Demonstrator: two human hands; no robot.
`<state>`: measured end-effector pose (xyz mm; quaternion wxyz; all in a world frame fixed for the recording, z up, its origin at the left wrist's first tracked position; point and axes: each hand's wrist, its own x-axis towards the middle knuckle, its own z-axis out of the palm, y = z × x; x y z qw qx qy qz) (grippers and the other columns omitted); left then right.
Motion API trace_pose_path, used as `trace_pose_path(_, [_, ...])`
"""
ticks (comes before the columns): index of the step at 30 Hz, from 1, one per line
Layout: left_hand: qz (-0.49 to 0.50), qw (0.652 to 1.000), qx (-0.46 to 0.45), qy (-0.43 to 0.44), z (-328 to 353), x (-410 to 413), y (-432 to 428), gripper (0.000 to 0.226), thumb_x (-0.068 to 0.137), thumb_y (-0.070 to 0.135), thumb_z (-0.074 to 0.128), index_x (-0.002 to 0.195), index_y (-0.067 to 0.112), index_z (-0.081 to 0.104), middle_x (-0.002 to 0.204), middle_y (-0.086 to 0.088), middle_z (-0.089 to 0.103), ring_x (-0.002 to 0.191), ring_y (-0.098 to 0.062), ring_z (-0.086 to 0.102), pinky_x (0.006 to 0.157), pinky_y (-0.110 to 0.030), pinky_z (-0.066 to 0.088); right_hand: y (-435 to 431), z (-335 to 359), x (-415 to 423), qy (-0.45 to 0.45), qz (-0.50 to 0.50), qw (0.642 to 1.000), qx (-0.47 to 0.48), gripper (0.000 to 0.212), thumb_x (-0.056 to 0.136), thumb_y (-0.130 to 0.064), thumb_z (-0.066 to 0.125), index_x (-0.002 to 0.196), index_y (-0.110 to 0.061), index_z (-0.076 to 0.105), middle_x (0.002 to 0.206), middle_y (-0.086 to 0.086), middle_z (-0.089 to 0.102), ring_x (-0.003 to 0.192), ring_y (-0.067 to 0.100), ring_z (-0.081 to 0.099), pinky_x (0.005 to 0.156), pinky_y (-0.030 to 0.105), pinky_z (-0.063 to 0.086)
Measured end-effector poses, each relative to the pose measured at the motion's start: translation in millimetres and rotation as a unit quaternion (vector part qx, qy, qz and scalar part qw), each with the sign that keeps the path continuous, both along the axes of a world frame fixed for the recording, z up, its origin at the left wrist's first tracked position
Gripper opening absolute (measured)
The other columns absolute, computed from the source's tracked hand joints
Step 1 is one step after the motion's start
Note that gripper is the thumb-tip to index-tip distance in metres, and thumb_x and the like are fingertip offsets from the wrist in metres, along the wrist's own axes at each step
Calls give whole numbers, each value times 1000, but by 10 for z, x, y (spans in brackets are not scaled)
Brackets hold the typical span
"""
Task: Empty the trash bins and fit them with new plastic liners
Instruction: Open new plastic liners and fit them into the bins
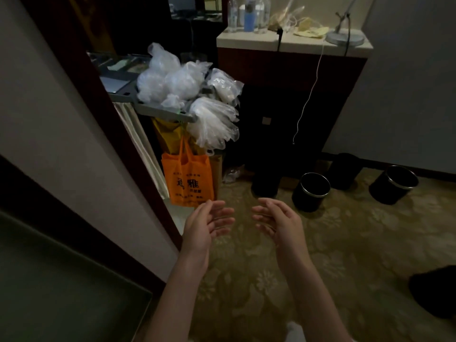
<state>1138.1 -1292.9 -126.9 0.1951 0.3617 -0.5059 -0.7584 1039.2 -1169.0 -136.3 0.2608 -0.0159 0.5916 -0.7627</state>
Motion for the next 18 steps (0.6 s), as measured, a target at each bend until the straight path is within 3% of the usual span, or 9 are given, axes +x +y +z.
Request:
trace_pose_path(8, [12,997,74,6,-269,-741,-748,34,105,29,38,107,7,63,92,-10,76,75,-18,73,62,-27,56,-611,-261,-547,-2,24,997,74,18,99,-20,56,101,-10,71,87,9,76,69,13,69,55,19,51])
trace_pose_path(18, [-10,991,129,41,-101,-2260,-2154,28,103,23,41,102,7,64,82,-5,76,70,-14,71,64,-26,54,-1740,-82,-1828,11,-43,993,111,18,99,-19,56,100,-10,71,86,8,75,73,16,69,62,25,52])
